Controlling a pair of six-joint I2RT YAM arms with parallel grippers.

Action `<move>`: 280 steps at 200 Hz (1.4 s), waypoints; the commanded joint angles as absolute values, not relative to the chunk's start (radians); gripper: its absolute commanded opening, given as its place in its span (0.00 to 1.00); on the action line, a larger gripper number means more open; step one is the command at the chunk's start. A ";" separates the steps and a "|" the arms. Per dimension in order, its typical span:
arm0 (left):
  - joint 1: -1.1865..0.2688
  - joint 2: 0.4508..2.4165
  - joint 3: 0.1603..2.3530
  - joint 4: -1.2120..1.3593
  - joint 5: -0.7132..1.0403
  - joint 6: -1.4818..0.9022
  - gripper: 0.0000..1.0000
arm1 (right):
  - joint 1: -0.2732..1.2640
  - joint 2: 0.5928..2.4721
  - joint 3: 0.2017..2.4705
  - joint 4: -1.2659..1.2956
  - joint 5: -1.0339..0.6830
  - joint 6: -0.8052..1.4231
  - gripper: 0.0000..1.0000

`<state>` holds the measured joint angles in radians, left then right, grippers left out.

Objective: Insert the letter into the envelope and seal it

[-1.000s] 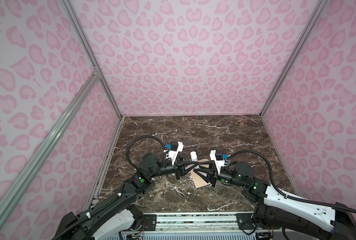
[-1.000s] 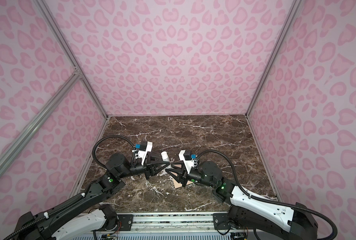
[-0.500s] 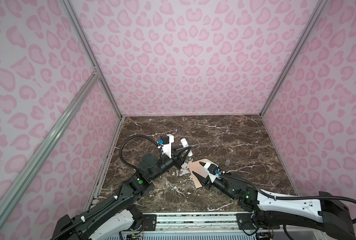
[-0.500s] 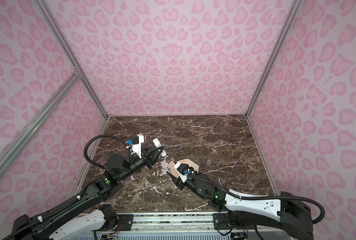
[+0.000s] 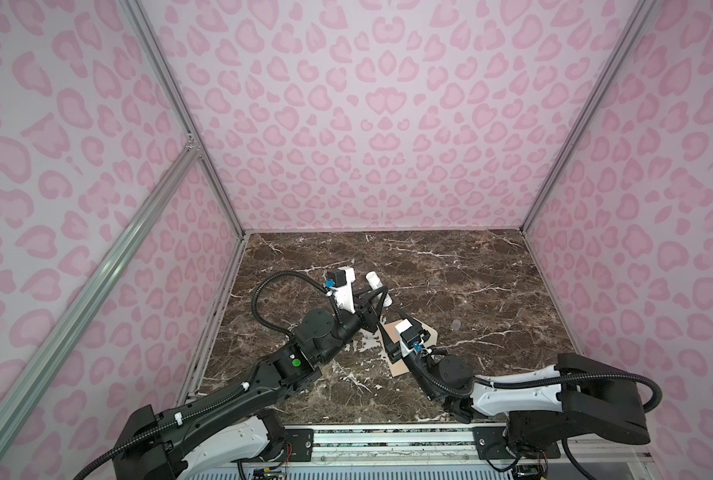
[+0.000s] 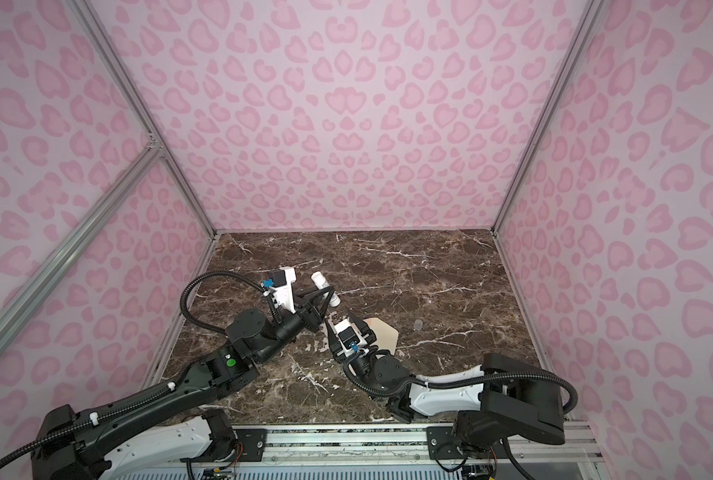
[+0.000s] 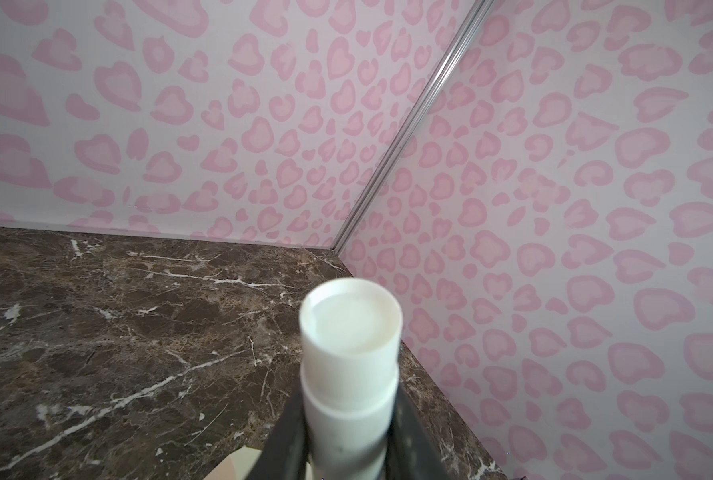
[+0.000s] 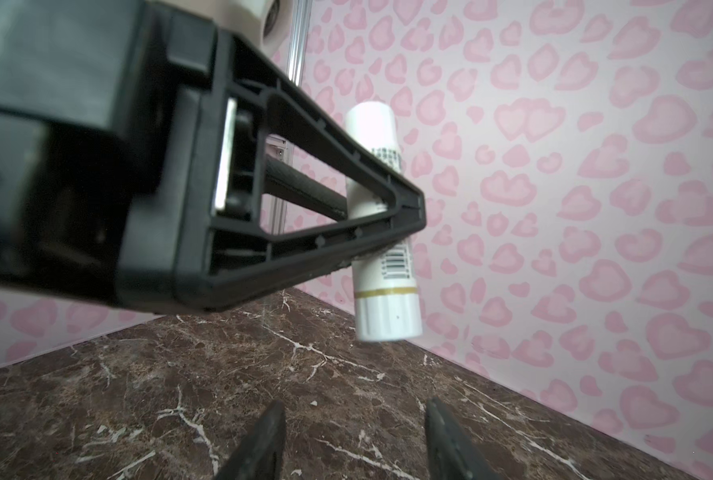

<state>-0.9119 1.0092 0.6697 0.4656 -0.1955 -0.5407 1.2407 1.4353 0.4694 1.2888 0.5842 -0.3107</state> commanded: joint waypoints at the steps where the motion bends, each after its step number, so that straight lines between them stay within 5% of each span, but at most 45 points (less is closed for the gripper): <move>1: -0.913 1.014 0.683 0.485 -0.223 -0.555 0.03 | 1.225 1.452 0.492 1.370 0.608 -0.328 0.52; 280: -0.914 1.044 0.714 0.367 -0.197 -0.538 0.04 | 1.169 1.456 0.590 1.130 0.534 -0.306 0.22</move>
